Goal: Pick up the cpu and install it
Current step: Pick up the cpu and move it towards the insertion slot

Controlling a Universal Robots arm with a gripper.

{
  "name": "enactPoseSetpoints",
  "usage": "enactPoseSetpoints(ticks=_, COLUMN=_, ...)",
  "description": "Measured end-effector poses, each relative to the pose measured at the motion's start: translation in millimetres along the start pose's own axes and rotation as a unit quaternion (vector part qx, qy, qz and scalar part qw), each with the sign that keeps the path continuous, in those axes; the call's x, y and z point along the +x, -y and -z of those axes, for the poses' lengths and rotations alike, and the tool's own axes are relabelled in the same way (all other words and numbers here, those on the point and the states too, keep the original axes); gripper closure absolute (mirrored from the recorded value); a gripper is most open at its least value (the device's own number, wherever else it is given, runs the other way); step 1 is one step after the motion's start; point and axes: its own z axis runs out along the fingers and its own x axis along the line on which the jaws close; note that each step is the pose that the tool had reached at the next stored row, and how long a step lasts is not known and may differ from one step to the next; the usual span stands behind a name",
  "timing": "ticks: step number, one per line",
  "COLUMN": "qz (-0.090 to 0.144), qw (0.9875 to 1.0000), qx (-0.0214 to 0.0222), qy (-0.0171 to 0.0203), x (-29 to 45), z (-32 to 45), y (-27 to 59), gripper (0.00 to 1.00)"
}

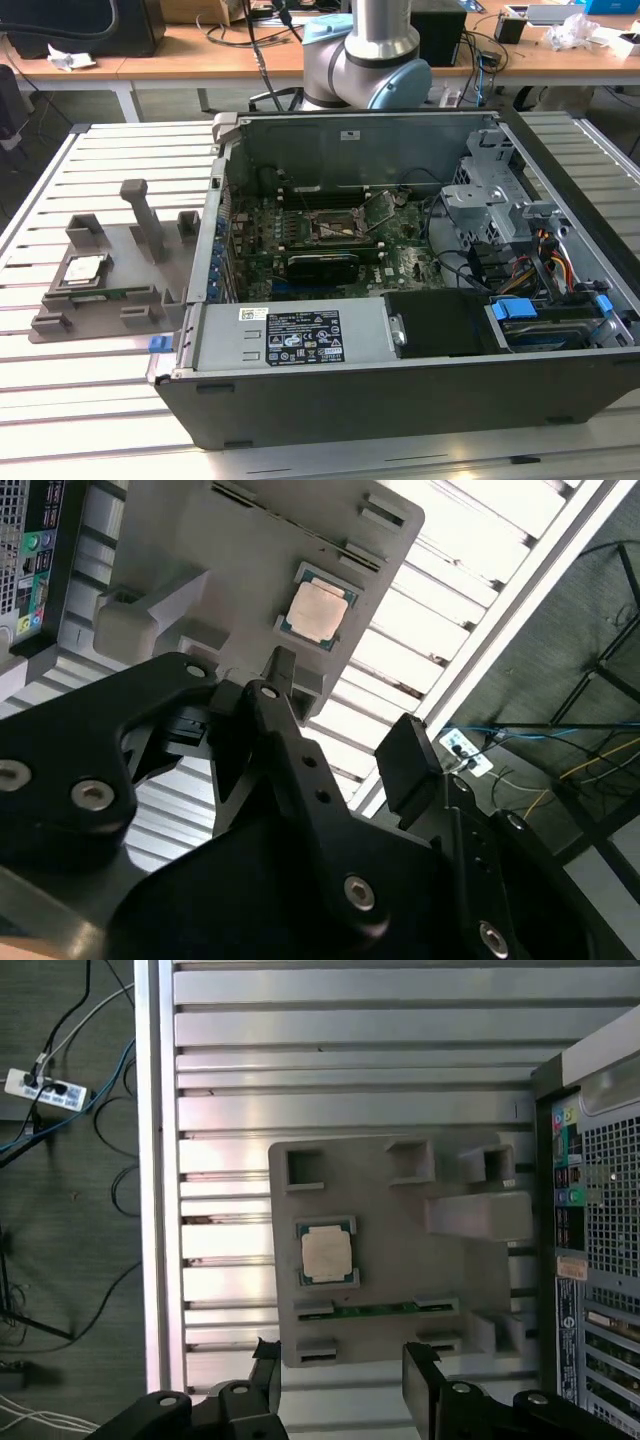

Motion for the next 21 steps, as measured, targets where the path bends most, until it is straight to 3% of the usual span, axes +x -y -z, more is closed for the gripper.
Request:
enactPoseSetpoints(ticks=6, qz=0.011, qw=0.9999, qx=0.0028, qy=-0.0001, x=0.0, z=-1.5, y=-0.3, gripper=0.40)
enactPoseSetpoints(ticks=21, qz=0.011, qw=0.9999, qx=0.0029, qy=-0.0001, x=0.2, z=-9.0, y=-0.3, gripper=0.40)
